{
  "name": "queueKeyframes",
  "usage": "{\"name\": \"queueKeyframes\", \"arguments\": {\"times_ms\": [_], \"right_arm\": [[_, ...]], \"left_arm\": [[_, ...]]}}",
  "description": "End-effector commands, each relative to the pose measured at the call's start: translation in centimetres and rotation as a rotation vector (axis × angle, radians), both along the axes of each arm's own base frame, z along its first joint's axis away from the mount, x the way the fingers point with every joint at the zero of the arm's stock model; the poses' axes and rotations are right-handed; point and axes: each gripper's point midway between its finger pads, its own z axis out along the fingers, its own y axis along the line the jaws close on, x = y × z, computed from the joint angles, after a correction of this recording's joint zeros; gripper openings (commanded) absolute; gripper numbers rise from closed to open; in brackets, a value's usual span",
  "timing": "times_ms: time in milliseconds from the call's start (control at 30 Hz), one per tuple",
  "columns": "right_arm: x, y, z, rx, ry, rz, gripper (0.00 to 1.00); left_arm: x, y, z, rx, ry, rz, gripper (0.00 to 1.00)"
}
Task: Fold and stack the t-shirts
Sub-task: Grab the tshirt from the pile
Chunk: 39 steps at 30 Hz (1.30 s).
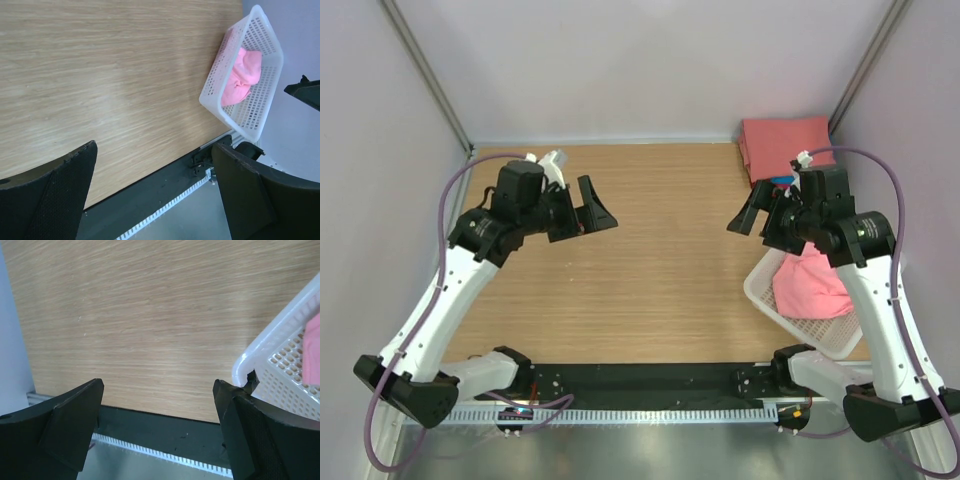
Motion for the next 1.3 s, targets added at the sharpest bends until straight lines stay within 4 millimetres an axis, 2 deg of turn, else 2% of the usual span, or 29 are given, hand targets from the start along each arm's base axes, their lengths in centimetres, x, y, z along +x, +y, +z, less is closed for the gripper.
{"name": "queueKeyframes", "arguments": {"times_ms": [0,67,100,133,167,267,300,367,467,500,533,567,700,767,800,867,900,1000,1067,1100,1167,1200,1233,1267], "right_arm": [[1.3,-2.4,1.6,-0.053,-0.068,-0.17,1.0],[1.9,-4.0,1.8,-0.124,-0.058,-0.236,1.0],[1.2,-4.8,1.3,-0.168,-0.018,-0.258,1.0],[1.5,-6.1,0.9,-0.199,-0.009,-0.358,0.98],[1.5,-6.6,0.2,-0.211,0.012,-0.397,0.97],[1.7,-8.3,-2.8,-0.312,0.125,-0.469,0.92],[1.9,-9.0,-4.4,-0.37,0.197,-0.476,0.91],[2.1,-11.5,-6.0,-0.44,0.274,-0.551,0.86],[2.3,-15.7,-8.1,-0.436,0.345,-0.717,0.79],[2.9,-16.5,-8.5,-0.41,0.325,-0.771,0.77],[2.3,-17.1,-9.9,-0.394,0.35,-0.803,0.75],[2.2,-18.2,-10.5,-0.369,0.36,-0.861,0.74],[2.5,-20.5,-13.1,-0.38,0.392,-0.952,0.74],[2.3,-21.7,-15.4,-0.406,0.454,-0.956,0.74],[3.0,-22.4,-16.3,-0.411,0.444,-0.965,0.75],[2.4,-23.0,-18.9,-0.404,0.503,-0.976,0.75],[2.8,-23.8,-20.6,-0.378,0.52,-1.0,0.75],[2.7,-23.2,-24.5,-0.29,0.588,-1.02,0.75],[3.1,-22.7,-26.0,-0.253,0.606,-1.007,0.74],[3.6,-22.7,-26.3,-0.248,0.595,-1.004,0.71],[3.8,-23.5,-26.2,-0.285,0.605,-1.002,0.36],[3.0,-23.6,-25.6,-0.313,0.654,-0.995,0.09],[4.6,-24.6,-22.9,-0.327,0.591,-1.003,0.01],[4.1,-24.8,-21.1,-0.361,0.603,-0.988,0.01]], "left_arm": [[0.3,0.4,3.1,0.014,-0.114,-0.019,0.97],[0.4,0.6,3.2,0.021,-0.12,-0.006,0.97],[0.3,0.6,3.4,0.013,-0.123,-0.004,0.97],[0.3,0.6,3.2,0.013,-0.113,0.003,0.97],[0.4,0.9,3.0,0.015,-0.097,0.03,0.97],[0.1,0.9,2.3,0.022,-0.067,0.025,0.96],[-0.2,1.0,2.5,0.015,-0.075,0.025,0.96],[-0.5,1.4,2.2,0.024,-0.069,0.039,0.96],[-1.1,2.0,2.2,0.026,-0.076,0.054,0.96],[-1.2,2.0,2.2,0.021,-0.073,0.06,0.96],[-1.4,2.1,2.2,0.014,-0.073,0.062,0.96],[-1.7,2.2,2.4,0.005,-0.077,0.063,0.96],[-2.1,2.4,2.4,0.003,-0.074,0.07,0.96],[-2.1,2.8,2.2,0.025,-0.069,0.08,0.95],[-2.0,3.0,2.2,0.034,-0.071,0.089,0.95],[-2.1,3.3,2.0,0.056,-0.065,0.094,0.95],[-1.9,3.4,1.8,0.068,-0.055,0.097,0.95],[-2.2,3.5,1.5,0.096,-0.018,0.089,0.95],[-2.3,3.5,1.6,0.103,-0.011,0.082,0.94],[-2.3,3.5,1.5,0.107,-0.006,0.081,0.94],[-2.4,3.7,1.2,0.118,0.002,0.082,0.93],[-2.3,3.8,1.2,0.123,0.002,0.088,0.92],[-2.4,3.9,1.1,0.13,0.008,0.091,0.92],[-2.4,4.0,1.2,0.131,0.004,0.095,0.92]]}}
